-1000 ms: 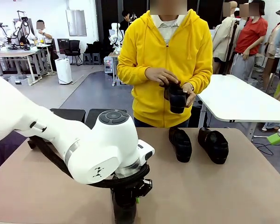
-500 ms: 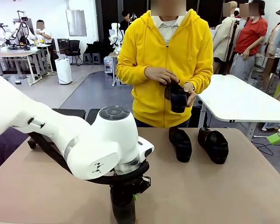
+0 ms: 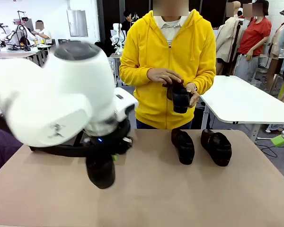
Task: Organize the shoes by placing them on the stand.
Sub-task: Place the Shoe from the middle of the table onto the Shoes Stand.
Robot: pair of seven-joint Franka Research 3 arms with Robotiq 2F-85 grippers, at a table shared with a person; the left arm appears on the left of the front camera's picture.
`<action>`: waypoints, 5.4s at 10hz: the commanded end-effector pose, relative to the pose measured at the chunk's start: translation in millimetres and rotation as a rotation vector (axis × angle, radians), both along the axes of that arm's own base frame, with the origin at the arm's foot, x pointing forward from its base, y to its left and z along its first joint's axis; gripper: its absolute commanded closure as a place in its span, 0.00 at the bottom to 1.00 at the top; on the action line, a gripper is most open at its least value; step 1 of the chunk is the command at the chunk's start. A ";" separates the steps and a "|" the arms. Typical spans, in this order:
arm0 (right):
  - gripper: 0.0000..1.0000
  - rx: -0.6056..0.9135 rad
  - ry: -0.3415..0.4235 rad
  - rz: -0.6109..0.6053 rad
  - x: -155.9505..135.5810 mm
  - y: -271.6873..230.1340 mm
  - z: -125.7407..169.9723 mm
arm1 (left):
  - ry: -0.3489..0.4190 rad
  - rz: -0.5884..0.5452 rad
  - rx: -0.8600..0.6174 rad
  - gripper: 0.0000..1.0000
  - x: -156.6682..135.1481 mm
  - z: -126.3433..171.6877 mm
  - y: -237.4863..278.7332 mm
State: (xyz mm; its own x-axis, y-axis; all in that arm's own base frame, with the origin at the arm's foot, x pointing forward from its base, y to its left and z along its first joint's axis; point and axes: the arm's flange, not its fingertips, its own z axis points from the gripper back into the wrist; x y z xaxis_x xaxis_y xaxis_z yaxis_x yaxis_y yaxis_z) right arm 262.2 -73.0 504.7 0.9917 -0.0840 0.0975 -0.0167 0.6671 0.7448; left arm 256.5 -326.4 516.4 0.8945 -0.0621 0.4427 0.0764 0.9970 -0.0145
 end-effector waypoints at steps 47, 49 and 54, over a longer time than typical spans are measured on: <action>0.00 -0.005 -0.018 0.021 -0.3 -4.9 0.3 | -0.041 -0.026 0.205 0.00 324.1 -100.4 316.8; 0.00 -0.005 -0.018 0.021 -0.3 -4.9 0.3 | -0.019 -0.041 0.158 0.00 323.7 -88.1 316.1; 0.00 -0.005 -0.018 0.021 -0.3 -4.9 0.3 | 0.124 -0.225 0.155 0.00 272.4 53.8 325.7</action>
State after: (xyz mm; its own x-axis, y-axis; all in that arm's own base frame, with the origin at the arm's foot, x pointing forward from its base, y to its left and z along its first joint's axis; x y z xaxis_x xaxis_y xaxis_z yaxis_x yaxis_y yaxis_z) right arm 262.2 -73.3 504.6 0.9916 -0.0842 0.0978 -0.0169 0.6670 0.7449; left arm 537.4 -12.6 540.9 0.9038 -0.2463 0.3500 0.2123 0.9681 0.1332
